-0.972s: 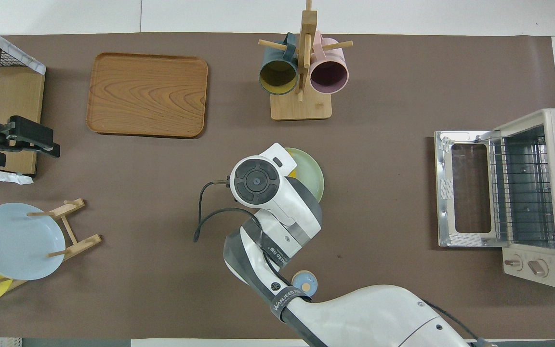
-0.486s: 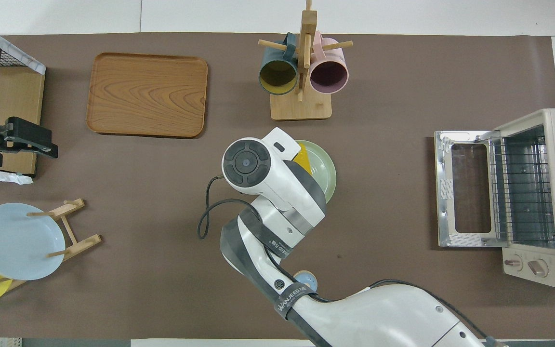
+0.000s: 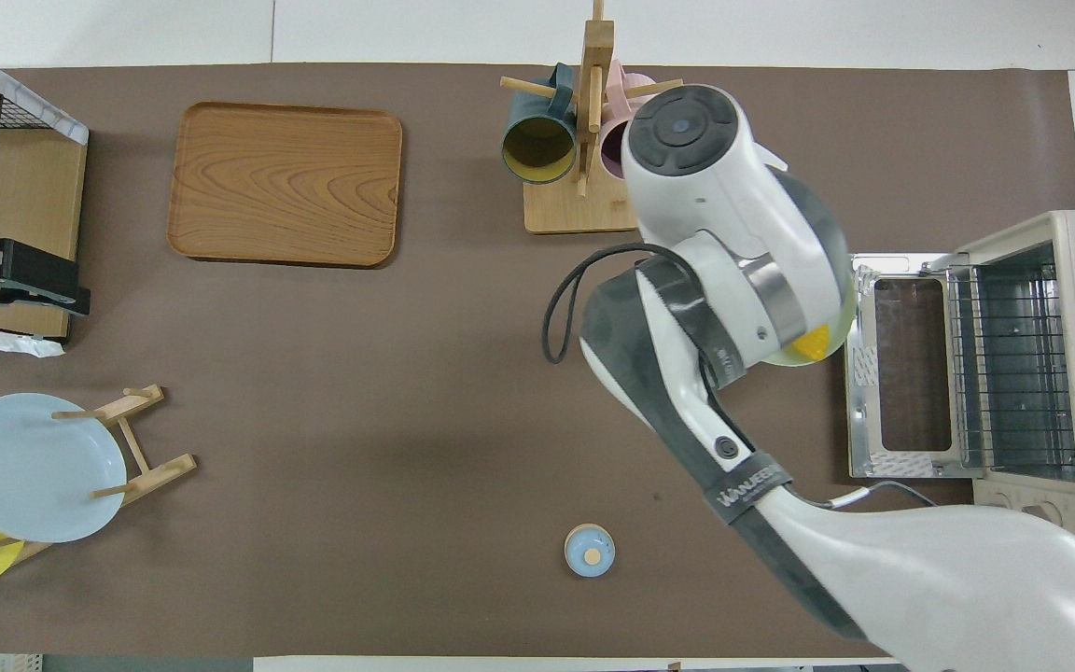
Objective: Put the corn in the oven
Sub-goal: 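Carry the corn with the right gripper into the open toaster oven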
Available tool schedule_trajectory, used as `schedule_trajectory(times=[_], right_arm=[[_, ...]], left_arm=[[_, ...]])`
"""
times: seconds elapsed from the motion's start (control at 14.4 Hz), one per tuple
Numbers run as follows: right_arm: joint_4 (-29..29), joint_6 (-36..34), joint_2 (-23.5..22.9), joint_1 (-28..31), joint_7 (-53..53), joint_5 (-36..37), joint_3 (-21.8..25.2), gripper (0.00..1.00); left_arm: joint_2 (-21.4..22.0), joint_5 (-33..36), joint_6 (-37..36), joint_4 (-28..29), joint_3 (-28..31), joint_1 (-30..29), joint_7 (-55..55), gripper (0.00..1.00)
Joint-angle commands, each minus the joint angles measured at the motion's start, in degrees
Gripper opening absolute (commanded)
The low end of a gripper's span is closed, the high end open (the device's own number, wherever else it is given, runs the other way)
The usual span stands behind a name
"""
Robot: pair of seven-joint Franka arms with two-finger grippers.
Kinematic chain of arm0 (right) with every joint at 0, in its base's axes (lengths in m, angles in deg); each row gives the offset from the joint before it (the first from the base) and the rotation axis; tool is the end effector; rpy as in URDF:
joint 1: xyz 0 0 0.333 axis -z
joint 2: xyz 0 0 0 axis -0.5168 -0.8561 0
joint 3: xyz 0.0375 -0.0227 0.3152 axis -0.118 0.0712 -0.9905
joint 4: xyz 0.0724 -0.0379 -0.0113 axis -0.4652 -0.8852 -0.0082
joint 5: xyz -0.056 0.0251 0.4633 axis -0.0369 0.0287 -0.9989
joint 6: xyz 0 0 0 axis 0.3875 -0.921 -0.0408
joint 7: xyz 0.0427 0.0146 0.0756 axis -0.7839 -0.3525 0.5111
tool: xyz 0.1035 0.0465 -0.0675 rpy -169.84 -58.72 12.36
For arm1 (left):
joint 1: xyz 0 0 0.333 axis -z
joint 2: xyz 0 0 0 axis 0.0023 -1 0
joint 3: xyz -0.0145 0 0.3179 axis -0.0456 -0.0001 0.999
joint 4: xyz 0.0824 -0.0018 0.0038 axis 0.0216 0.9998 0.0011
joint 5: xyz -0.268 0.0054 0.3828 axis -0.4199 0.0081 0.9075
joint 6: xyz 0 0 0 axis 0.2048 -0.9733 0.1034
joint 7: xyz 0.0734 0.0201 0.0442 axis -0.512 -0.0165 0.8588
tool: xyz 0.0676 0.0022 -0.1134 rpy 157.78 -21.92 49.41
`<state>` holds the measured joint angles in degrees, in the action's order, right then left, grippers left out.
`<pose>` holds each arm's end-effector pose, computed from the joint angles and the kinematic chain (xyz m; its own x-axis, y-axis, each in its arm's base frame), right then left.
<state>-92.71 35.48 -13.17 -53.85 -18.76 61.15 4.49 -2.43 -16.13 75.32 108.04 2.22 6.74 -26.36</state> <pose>0.6694 0.2431 0.3865 0.9909 0.0142 -0.1339 0.0476 -0.9671 0.2500 0.6085 -0.0657 0.6308 0.9971 -0.0139 -0.0753 -0.0122 -0.9997 0.0234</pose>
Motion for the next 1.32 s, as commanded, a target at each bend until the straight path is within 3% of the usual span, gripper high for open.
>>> schedule_trajectory(times=[0.0,0.28,0.62,0.97,1.18,1.25], right_arm=[[-12.8,1.6,9.6,6.3,6.0,2.7,-0.7,0.00],[-17.1,1.9,12.1,14.6,12.7,3.3,-0.8,0.00],[-25.2,10.9,14.2,24.0,23.0,3.3,-0.8,0.00],[-32.0,17.8,16.1,25.6,23.6,3.1,-0.9,0.00],[-33.3,18.1,16.7,26.5,23.8,2.9,-0.9,0.00],[-33.3,18.1,16.7,26.4,24.5,2.8,-0.9,0.05]], left_arm=[[1.0,1.0,0.1,1.1,0.6,0.5,-1.5,1.00],[1.0,1.0,0.2,1.6,0.6,0.6,-1.5,1.00],[1.0,1.0,2.4,2.3,0.6,0.6,-1.7,1.00],[1.1,1.0,2.9,3.6,0.3,0.6,-1.6,1.00],[0.9,1.0,2.0,2.4,0.1,0.5,-1.6,1.00],[0.9,1.1,1.7,2.2,0.1,0.4,-1.7,1.00]])
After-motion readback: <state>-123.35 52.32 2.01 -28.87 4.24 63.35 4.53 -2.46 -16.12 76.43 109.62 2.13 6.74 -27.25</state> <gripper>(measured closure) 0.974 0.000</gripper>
